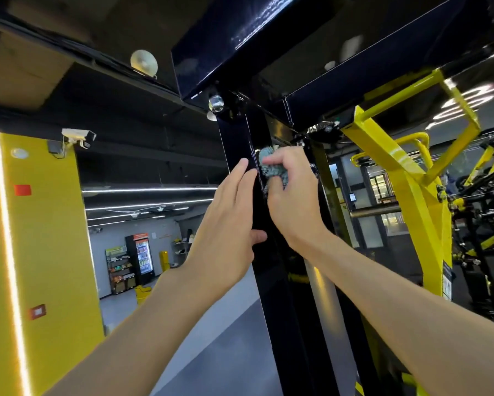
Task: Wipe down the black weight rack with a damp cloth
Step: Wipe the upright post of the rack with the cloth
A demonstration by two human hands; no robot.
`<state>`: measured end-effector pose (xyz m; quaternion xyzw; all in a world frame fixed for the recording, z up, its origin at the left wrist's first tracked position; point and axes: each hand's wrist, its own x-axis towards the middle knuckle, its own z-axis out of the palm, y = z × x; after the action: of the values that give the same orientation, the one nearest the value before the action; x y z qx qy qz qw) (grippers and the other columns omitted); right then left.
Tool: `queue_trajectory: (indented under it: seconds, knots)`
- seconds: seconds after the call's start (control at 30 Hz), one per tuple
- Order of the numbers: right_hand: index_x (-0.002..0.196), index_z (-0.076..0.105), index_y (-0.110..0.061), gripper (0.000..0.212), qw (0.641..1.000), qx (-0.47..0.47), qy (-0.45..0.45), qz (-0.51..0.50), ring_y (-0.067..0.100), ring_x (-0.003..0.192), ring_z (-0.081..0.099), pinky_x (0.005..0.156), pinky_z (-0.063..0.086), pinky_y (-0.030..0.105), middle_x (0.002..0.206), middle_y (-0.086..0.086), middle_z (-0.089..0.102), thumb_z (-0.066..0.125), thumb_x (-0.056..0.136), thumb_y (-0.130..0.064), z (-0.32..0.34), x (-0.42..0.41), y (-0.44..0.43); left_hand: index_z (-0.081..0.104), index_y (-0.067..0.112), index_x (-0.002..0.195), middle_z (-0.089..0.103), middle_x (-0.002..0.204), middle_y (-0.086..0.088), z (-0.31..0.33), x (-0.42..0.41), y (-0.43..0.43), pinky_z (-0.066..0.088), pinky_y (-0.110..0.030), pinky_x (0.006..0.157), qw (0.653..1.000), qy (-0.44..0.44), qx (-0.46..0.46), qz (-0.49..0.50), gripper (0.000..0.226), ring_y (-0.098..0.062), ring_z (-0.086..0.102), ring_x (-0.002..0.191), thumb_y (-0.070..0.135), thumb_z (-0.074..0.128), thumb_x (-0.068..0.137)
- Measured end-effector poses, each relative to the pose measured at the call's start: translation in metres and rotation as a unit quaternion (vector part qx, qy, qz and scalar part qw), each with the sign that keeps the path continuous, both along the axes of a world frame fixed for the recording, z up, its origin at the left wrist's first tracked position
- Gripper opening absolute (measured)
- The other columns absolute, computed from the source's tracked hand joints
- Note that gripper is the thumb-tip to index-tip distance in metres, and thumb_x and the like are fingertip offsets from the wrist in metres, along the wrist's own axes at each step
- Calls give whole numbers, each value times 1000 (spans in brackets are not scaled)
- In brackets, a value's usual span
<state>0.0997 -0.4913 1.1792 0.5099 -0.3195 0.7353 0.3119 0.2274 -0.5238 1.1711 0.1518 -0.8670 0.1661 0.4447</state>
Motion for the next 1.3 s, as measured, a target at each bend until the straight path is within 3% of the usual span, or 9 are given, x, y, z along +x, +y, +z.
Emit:
queue_trajectory:
  seconds: [0.1, 0.3, 0.4, 0.5, 0.63, 0.8, 0.93, 1.0, 1.3]
  knots:
    - [101, 62, -1, 32, 998, -4, 63, -14, 6, 99, 53, 87, 43, 14, 107, 10, 55, 49, 81, 21, -15, 1, 1, 20, 18, 155, 13, 163, 5, 4, 2, 4, 18, -22, 116, 1000, 1, -22, 17, 98, -9, 14, 147, 16, 82, 79]
    - [108, 61, -6, 33, 998, 38, -34, -21, -1, 92, 52, 83, 48, 18, 110, 6, 53, 51, 85, 16, 2, -10, -6, 30, 23, 149, 39, 127, 11, 36, 11, 14, 31, -16, 97, 1000, 15, 15, -16, 92, -3, 37, 123, 24, 85, 75]
    - [110, 61, -7, 36, 999, 31, 19, -35, 0, 99, 52, 83, 39, 6, 109, 5, 56, 52, 83, 16, -14, -9, -3, 18, 17, 157, 33, 133, 9, 49, 6, 14, 29, -16, 99, 1000, 17, 20, -2, 101, -5, 33, 126, 22, 83, 79]
    - [120, 59, -9, 43, 998, 51, -38, -8, -3, 96, 51, 82, 37, 2, 117, 6, 55, 51, 86, 16, 3, -13, -5, 11, 14, 159, 11, 158, 9, 50, 1, 9, 17, -14, 110, 1000, 19, 17, 9, 106, -7, 14, 142, 18, 82, 79]
    - [122, 59, -8, 42, 998, 47, -16, -24, -12, 98, 48, 84, 36, 1, 116, 2, 53, 51, 87, 13, 2, -9, -5, 4, 16, 159, -3, 165, 13, 50, 1, 5, 2, -10, 109, 1000, -1, 4, 19, 106, 3, -2, 145, 20, 78, 83]
    - [124, 60, -7, 42, 993, 70, -92, -5, 8, 105, 54, 83, 37, -1, 116, -2, 49, 48, 89, 11, 39, -13, -7, 5, 18, 159, 2, 164, 11, 52, 3, 7, 15, -19, 114, 999, -1, -16, 29, 107, -3, 4, 145, 25, 79, 82]
    - [122, 61, -8, 39, 999, 41, -16, -23, -3, 98, 50, 84, 37, 1, 116, -2, 50, 50, 88, 10, 30, 0, -2, 4, 16, 159, 1, 164, 7, 52, 3, 9, 25, -27, 115, 998, -8, -35, 47, 107, -7, 7, 143, 29, 78, 83]
    - [126, 60, -7, 39, 997, 64, -51, -9, 3, 103, 52, 84, 37, 1, 117, -3, 48, 49, 91, 8, 46, -9, -2, 3, 17, 159, 1, 164, 9, 53, 2, 10, 28, -31, 116, 998, -8, -32, 50, 107, -8, 8, 143, 31, 78, 83]
    - [129, 58, -7, 40, 994, 79, -76, -2, 10, 107, 51, 80, 36, -4, 116, -3, 44, 48, 93, 8, 74, -7, -2, -1, 16, 158, 0, 163, 5, 55, 1, 8, 23, -25, 115, 996, -15, -58, 72, 108, -13, 10, 143, 37, 75, 85]
